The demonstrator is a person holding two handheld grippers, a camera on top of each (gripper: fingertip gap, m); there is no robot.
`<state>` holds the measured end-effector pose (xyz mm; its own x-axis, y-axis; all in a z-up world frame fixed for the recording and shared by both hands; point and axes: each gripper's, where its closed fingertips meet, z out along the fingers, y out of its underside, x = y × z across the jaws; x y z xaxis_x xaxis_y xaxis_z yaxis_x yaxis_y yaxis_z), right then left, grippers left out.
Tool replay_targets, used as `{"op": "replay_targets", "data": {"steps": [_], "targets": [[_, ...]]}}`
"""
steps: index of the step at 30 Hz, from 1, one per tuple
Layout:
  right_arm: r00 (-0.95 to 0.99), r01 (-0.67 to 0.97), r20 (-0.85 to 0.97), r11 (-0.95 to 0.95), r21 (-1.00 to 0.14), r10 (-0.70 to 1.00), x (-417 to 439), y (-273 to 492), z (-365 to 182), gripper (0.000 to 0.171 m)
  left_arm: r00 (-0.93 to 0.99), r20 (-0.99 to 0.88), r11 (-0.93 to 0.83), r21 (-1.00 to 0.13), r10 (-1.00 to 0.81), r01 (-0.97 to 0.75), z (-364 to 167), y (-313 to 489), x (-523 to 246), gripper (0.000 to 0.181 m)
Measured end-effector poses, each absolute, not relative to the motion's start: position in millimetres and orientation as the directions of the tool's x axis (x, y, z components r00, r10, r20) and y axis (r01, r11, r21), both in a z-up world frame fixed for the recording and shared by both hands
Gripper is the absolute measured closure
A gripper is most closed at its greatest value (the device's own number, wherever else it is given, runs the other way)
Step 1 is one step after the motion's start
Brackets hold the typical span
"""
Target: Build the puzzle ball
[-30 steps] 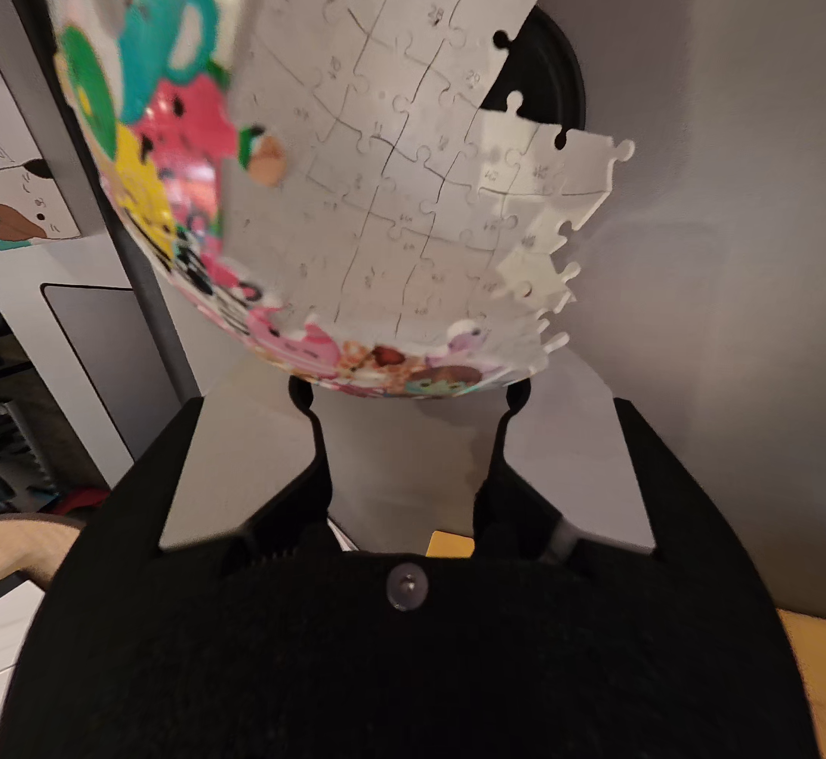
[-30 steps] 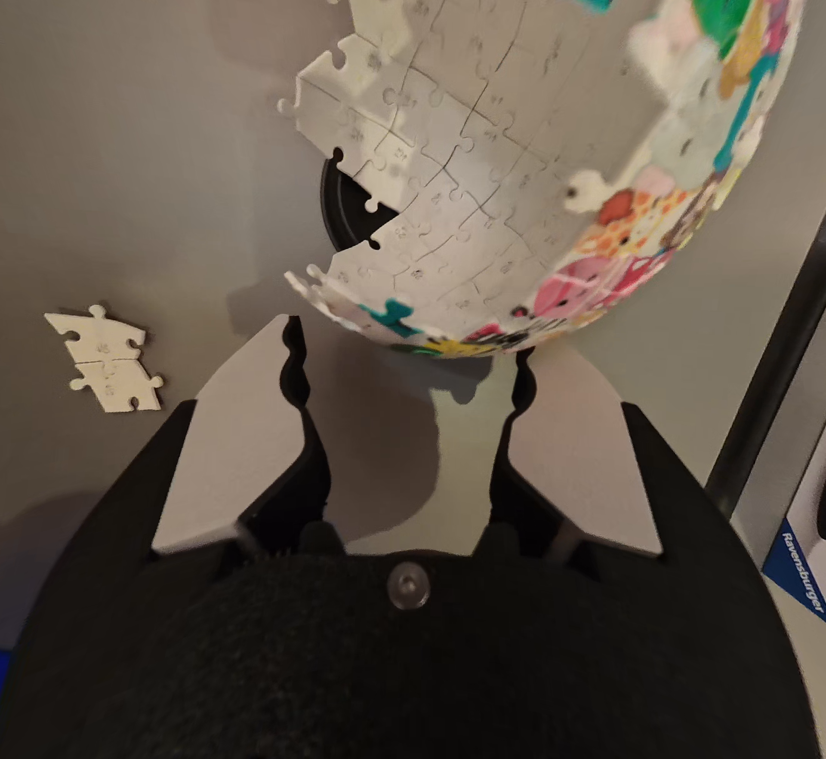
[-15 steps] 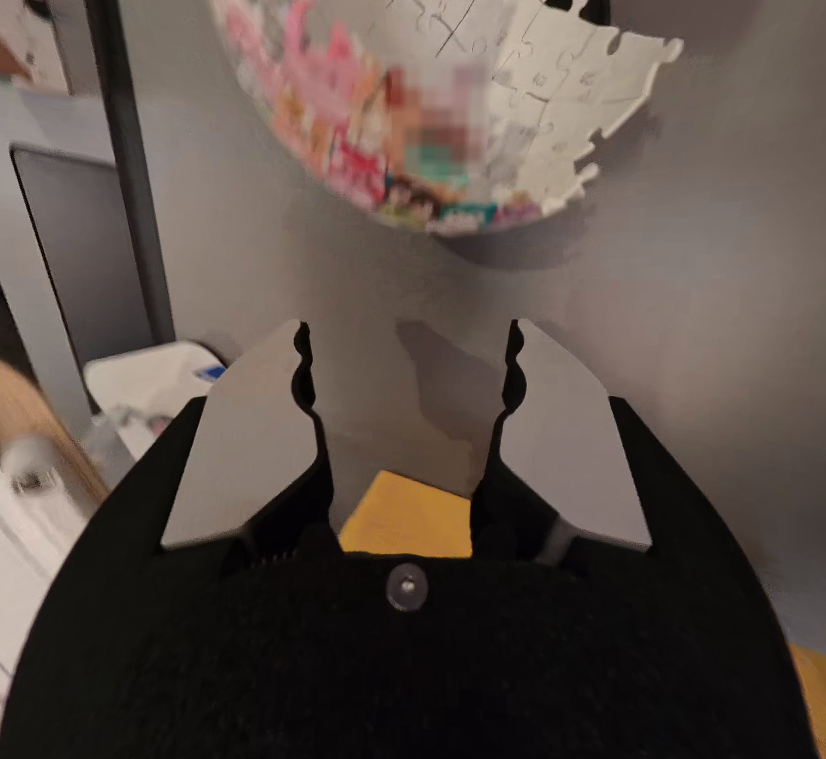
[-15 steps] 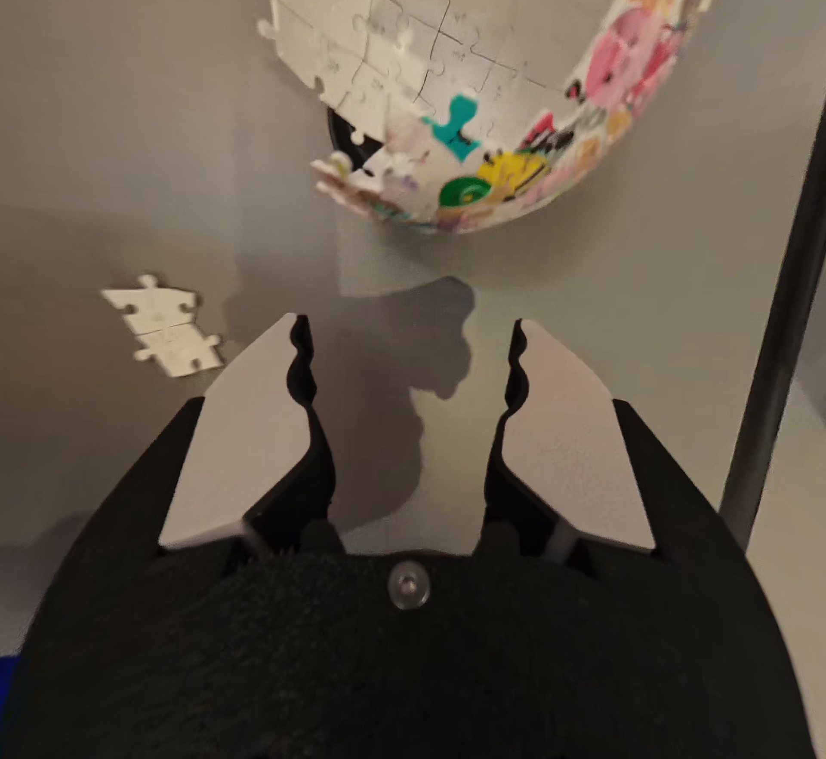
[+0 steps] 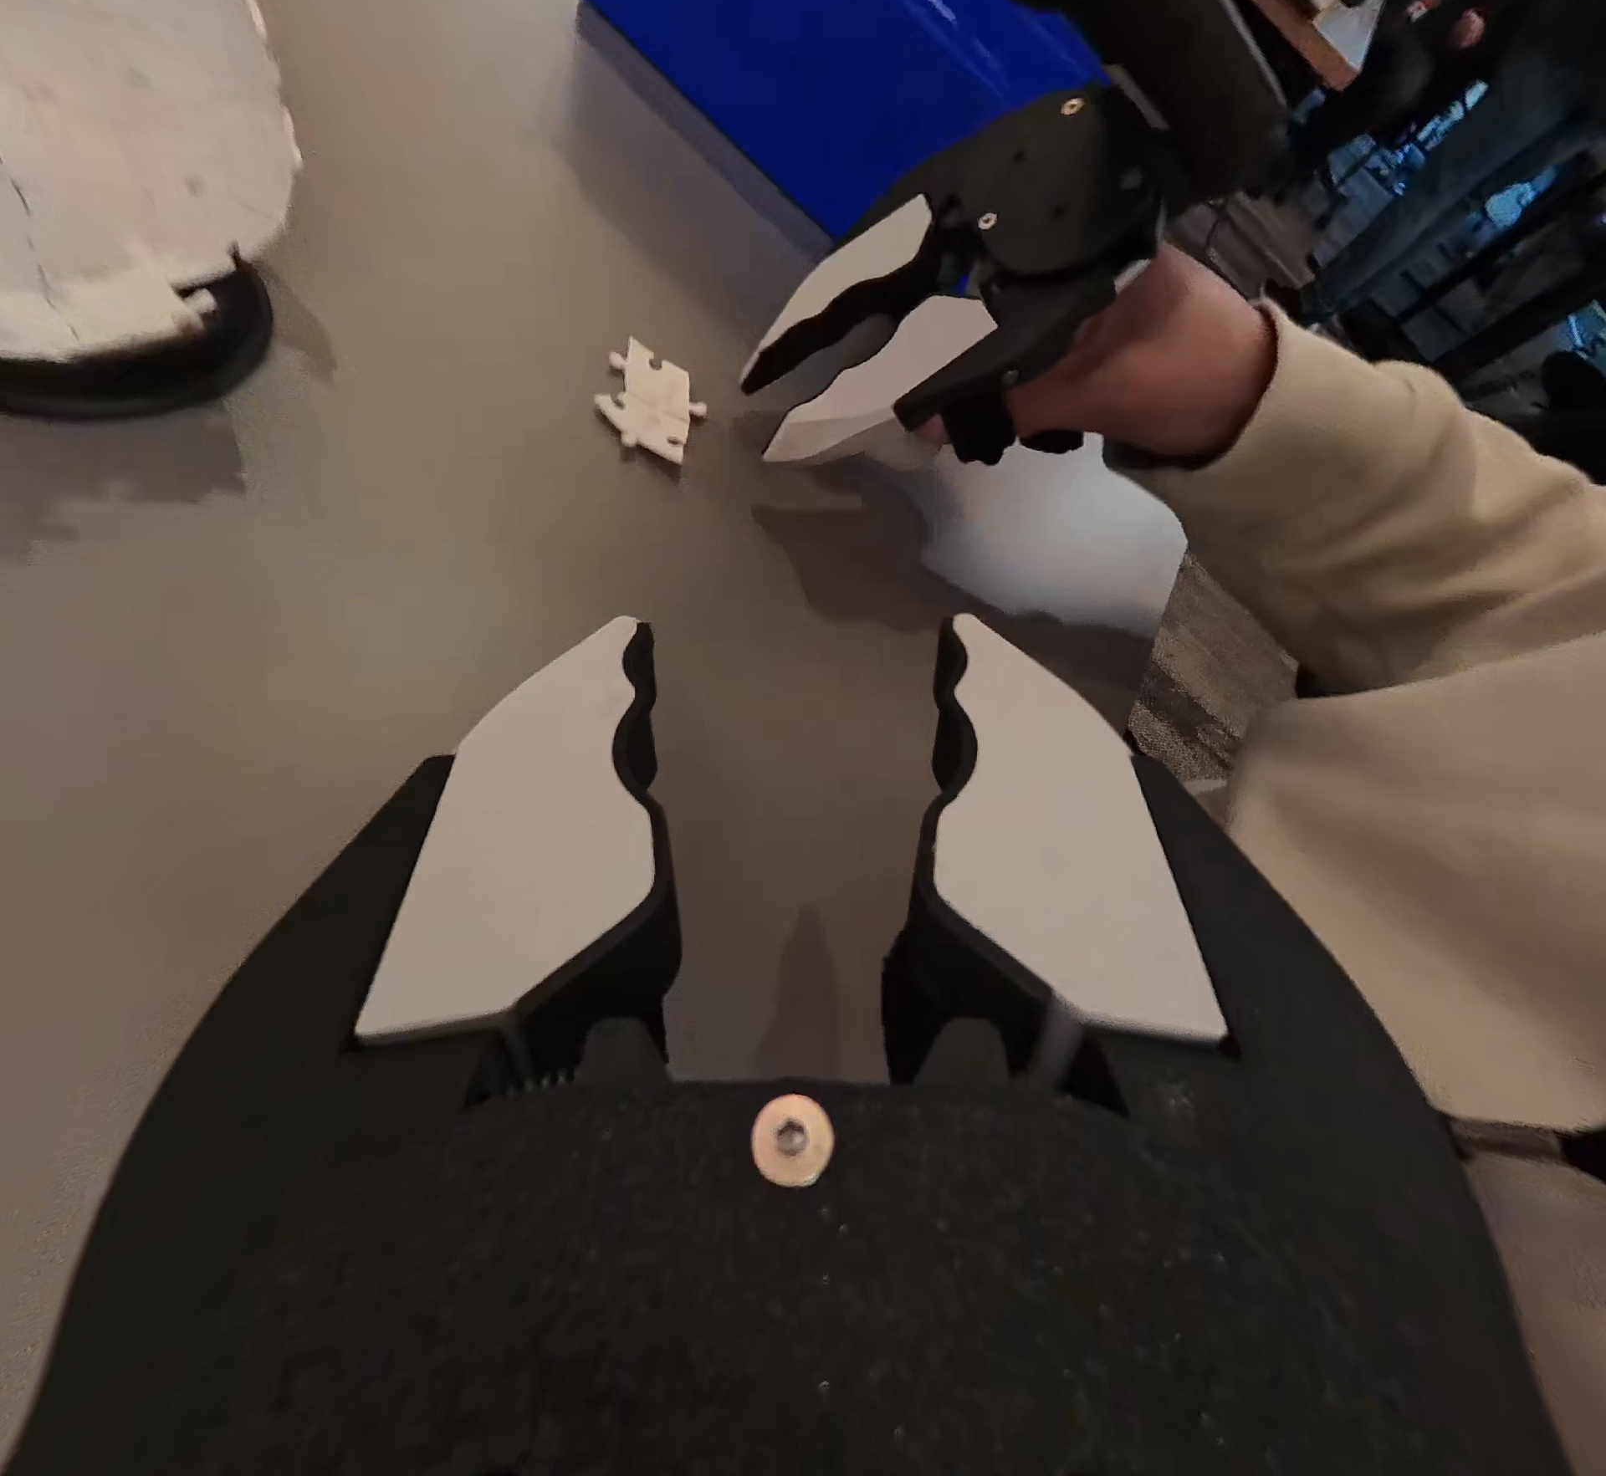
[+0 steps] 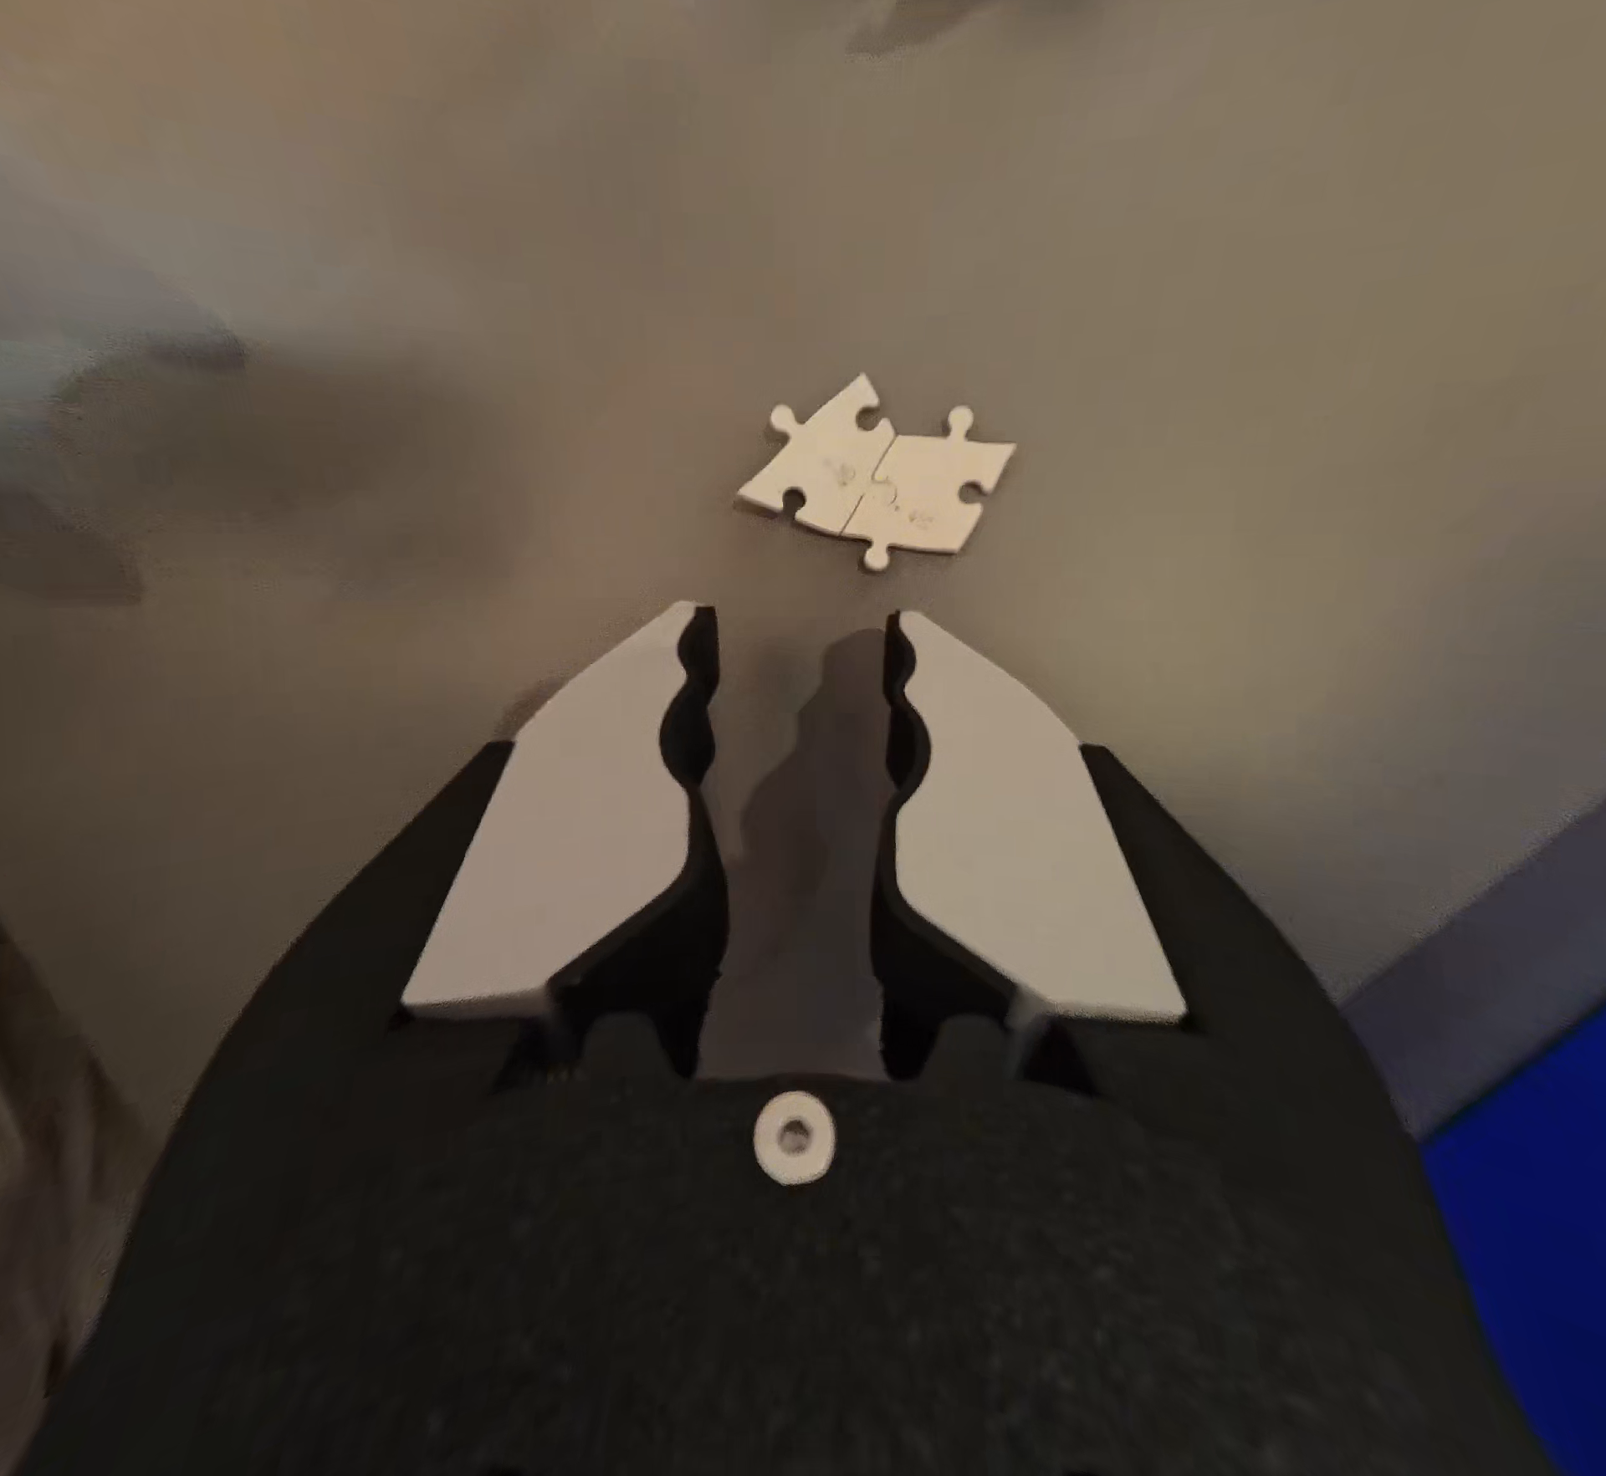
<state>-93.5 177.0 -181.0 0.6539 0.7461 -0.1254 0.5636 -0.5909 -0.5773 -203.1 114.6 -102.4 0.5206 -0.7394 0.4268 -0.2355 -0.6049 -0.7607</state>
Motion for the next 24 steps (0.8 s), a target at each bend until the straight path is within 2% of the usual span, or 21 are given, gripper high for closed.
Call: {"op": "replay_targets", "data": {"steps": [2,6,10,14,19,24], "targets": [[0.688,0.520,-0.112,-0.595,-0.613,0.717,-102.6,174.0,-182.6,0.144,0.533,0.413,-0.601,-0.762,-0.739,-0.242,-112.3,109.1,-200.3,0.120],[0.743,0.447,-0.062,-0.563,-0.695,0.667,-126.4,172.2,-173.8,0.141,0.548,0.328,-0.543,-0.788,-0.769,-0.291,-118.4,108.0,-204.3,0.120],[0.796,0.419,-0.034,-0.590,-0.691,0.605,-113.4,184.8,-176.6,0.130,0.555,0.322,-0.537,-0.795,-0.767,-0.282,-117.1,110.9,-211.5,0.119],[0.778,0.454,-0.048,-0.613,-0.646,0.627,-104.6,190.2,-188.8,0.118,0.553,0.343,-0.546,-0.799,-0.759,-0.253,-115.7,110.5,-216.9,0.119],[0.735,0.454,-0.126,-0.621,-0.639,0.667,-121.9,180.6,-190.4,0.121,0.568,0.348,-0.552,-0.800,-0.746,-0.234,-116.0,111.7,-222.7,0.119],[0.738,0.478,-0.042,-0.566,-0.671,0.673,-112.5,186.9,-183.4,0.126,0.569,0.370,-0.558,-0.807,-0.734,-0.195,-111.8,113.1,-226.6,0.119]]}}
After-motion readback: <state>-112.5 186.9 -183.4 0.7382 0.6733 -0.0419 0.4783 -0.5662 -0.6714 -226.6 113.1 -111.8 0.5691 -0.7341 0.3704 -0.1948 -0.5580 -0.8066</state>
